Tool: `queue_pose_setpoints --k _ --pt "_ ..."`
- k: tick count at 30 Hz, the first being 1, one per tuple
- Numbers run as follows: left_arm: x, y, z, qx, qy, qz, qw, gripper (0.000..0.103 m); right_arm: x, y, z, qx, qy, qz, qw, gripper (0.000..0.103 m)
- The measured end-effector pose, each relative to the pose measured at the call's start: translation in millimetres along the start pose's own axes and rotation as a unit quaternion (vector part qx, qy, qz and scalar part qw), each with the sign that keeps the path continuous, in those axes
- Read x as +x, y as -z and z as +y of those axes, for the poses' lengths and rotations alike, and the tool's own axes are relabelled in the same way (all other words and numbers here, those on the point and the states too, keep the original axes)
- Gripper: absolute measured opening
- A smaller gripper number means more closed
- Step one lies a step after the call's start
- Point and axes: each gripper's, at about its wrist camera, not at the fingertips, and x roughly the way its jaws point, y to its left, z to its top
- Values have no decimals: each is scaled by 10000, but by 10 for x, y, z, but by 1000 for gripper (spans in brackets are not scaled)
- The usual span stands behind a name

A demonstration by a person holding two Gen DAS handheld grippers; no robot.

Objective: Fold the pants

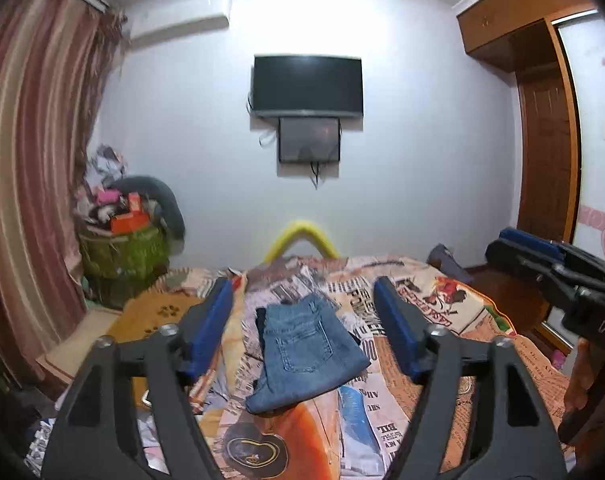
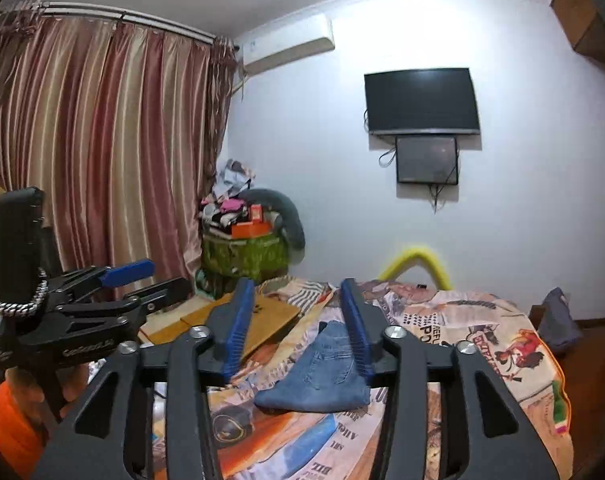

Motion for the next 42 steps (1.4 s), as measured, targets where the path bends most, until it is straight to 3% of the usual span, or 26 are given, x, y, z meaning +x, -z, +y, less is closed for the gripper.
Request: queue_pose_setpoints --k 3,6,9,42 --pt "-223 22 -18 -84 29 -121 9999 101 -73 71 28 132 239 50 9996 63" --pt "-342 47 -30 -129 13 -117 9998 103 -149 96 59 171 478 43 9987 88" --pt "-397 68 -12 -230 24 -77 9997 103 -213 80 98 74 624 21 9980 103" --pt "-457 162 -38 -217 -34 -22 9998 103 -330 167 130 163 715 66 9973 103"
